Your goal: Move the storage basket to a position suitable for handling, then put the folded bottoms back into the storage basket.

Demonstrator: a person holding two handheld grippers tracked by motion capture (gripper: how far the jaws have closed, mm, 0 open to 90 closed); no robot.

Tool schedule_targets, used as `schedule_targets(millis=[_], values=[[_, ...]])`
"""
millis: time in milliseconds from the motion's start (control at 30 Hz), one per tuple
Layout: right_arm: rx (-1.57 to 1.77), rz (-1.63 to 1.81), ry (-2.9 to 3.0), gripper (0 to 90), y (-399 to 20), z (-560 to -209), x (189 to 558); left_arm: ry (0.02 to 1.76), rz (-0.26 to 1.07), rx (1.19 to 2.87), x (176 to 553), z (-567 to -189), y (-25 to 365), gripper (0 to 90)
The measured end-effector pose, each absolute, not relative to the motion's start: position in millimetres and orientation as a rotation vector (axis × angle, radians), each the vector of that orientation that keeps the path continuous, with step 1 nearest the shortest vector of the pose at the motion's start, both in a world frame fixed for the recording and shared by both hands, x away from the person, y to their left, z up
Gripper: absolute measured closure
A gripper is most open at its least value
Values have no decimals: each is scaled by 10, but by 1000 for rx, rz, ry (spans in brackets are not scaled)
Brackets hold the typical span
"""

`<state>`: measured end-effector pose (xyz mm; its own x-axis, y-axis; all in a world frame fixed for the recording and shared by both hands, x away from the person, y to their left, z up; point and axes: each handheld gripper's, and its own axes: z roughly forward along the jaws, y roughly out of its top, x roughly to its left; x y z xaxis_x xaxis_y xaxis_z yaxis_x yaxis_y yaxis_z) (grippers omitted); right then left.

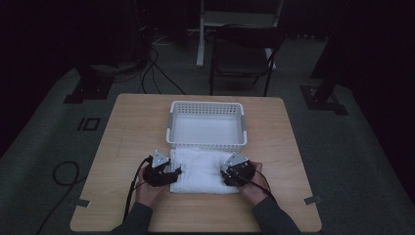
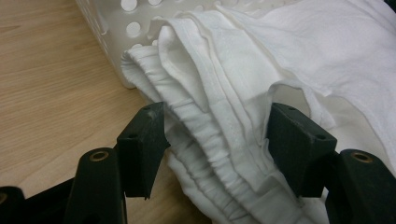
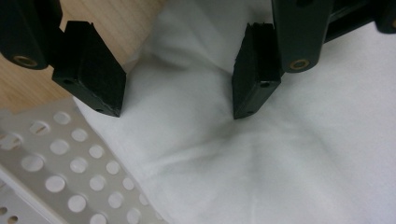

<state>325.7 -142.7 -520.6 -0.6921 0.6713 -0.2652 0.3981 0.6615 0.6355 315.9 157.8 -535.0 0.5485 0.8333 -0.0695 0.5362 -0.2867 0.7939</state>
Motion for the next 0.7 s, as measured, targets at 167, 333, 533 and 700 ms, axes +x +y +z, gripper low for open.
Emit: schedule_targets(millis=[167, 333, 533, 700], values=[[853, 764, 2419, 322, -1444, -5194, 3311, 1111, 453, 1968, 3197, -5350, 1584, 372], [857, 778, 2416, 310, -1459, -5196, 3322, 1131, 451, 1956, 3208, -5348, 1579, 372], [924, 833, 2423, 286, -1521, -5197, 3354, 1156, 444, 1907, 3182, -5262, 1601, 330], [954, 859, 2423, 281, -1549, -5201, 3360, 1129, 422, 1813, 3109, -5086, 1614, 228]])
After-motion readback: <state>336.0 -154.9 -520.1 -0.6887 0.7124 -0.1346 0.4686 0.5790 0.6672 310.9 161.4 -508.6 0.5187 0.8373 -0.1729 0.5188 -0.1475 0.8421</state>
